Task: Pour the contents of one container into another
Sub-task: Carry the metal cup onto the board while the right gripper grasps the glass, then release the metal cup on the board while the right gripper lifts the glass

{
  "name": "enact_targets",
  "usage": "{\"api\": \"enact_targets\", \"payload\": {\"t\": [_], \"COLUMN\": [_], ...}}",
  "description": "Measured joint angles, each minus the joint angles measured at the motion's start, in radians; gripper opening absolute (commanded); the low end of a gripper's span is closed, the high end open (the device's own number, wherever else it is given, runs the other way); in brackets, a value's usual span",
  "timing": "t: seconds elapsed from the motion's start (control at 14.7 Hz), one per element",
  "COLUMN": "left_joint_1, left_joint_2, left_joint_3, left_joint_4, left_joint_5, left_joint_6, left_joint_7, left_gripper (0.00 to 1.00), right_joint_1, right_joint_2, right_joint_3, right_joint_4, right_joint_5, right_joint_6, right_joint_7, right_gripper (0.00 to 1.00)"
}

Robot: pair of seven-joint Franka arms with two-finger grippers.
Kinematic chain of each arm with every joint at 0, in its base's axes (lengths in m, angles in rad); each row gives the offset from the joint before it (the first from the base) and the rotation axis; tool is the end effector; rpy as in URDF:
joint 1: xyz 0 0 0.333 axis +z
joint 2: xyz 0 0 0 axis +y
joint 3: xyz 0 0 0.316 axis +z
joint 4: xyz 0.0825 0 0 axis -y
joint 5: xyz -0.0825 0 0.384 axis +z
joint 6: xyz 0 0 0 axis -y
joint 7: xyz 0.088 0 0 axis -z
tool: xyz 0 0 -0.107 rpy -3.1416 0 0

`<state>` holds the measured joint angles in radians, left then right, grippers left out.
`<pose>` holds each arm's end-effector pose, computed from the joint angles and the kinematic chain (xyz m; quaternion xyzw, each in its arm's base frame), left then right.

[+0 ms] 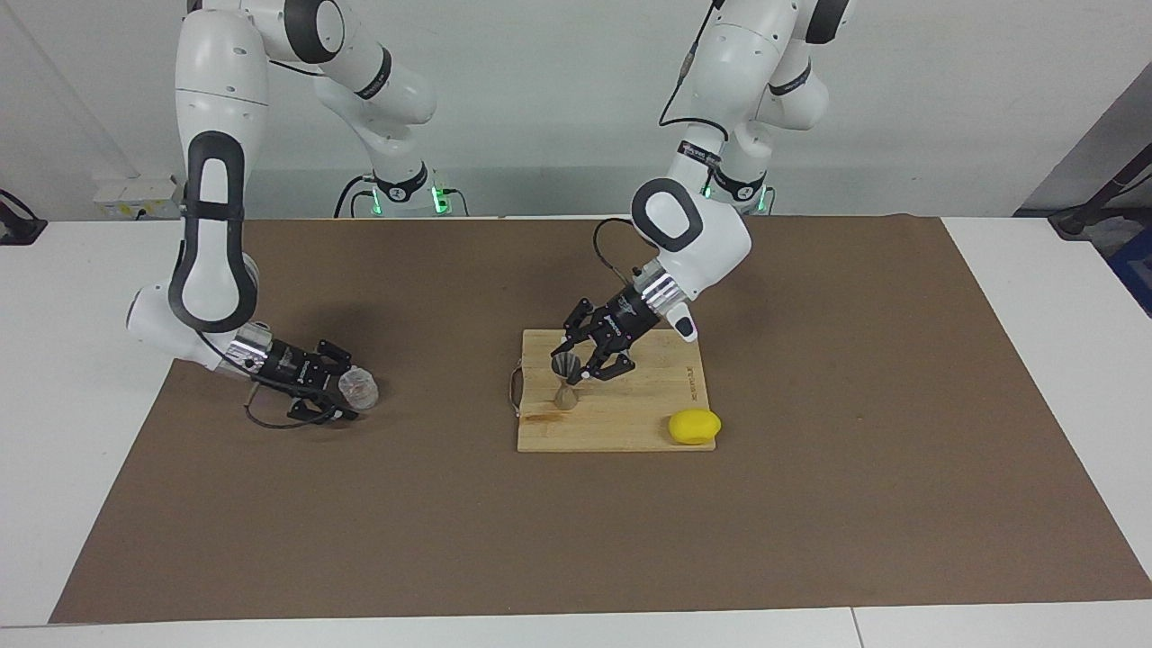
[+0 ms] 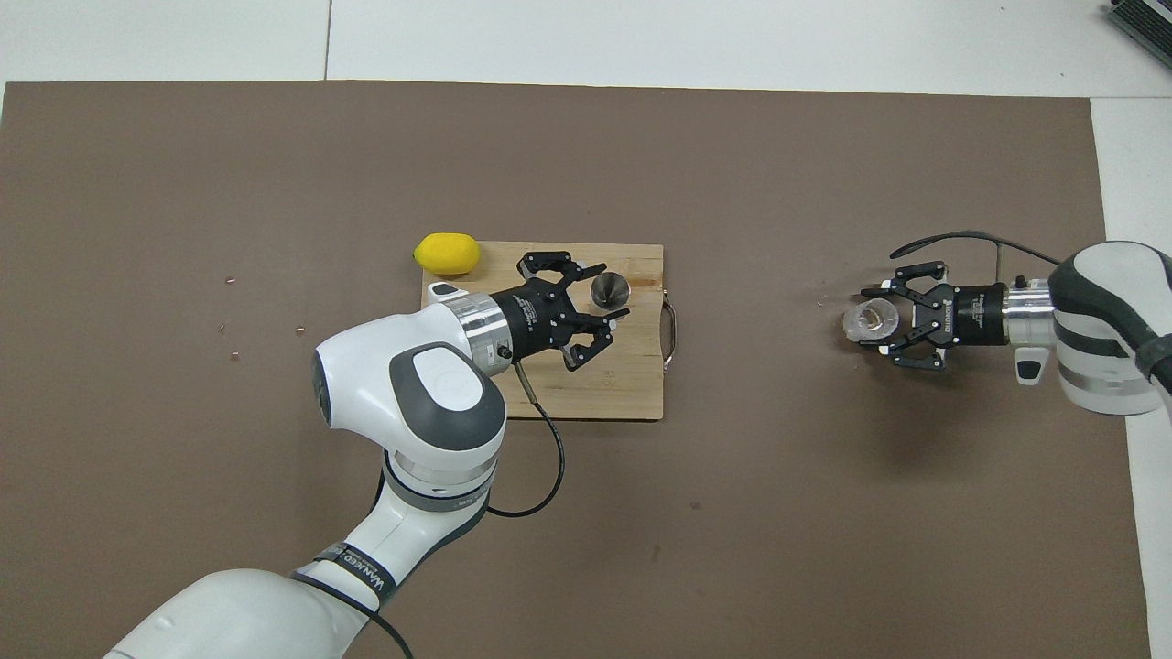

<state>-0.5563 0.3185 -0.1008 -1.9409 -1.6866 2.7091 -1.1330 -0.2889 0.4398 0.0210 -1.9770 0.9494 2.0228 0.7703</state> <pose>0.5197 -0.3527 0.3385 0.4812 0.7287 -0.2761 0.4015 0.5754 -0.1095 0.2349 -0.6186 0.6717 0.2610 0.3132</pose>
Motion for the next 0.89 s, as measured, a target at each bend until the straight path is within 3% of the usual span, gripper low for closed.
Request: {"api": "enact_targets", "payload": {"t": [0.07,0.14,0.2,0.54,0.89], "left_joint_1": [-0.001,-0.003,-0.006,-0.015,0.143], "left_joint_2": [0.000,0.000,-0.001,-0.057,-0.112], "left_joint_3": [0.000,-0.001,-0.003,0.007,0.030], "left_joint_4": [0.001,0.001,0.003,-0.003,-0.025], "left_joint_5": [0.000,0.000,0.000,0.015,0.307], "left_joint_6": [-0.001,-0.005,-0.014,-0.118,-0.455], "left_joint_7": [0.001,0.001,0.001,-0.001,-0.002], "left_gripper": [1.00,1.00,1.00,1.00,1.00], "right_joint_1": [0.000,0.000,0.000,0.005,0.020], "right_joint_2": [0.000,0.000,0.000,-0.020,-0.079], "right_joint_3": [0.000,0.000,0.000,0.000,0.001], "right_joint_4": [-0.001,-0.002,-0.002,-0.002,-0.002], "right_joint_5": [0.000,0.000,0.000,0.000,0.000], "right_joint_6": [0.000,0.000,0.000,-0.001,0.000], "right_joint_7": [0.000,0.000,0.000,0.000,0.006], "right_gripper": [0.51,0.36,0.00,0.00,0.00]}}
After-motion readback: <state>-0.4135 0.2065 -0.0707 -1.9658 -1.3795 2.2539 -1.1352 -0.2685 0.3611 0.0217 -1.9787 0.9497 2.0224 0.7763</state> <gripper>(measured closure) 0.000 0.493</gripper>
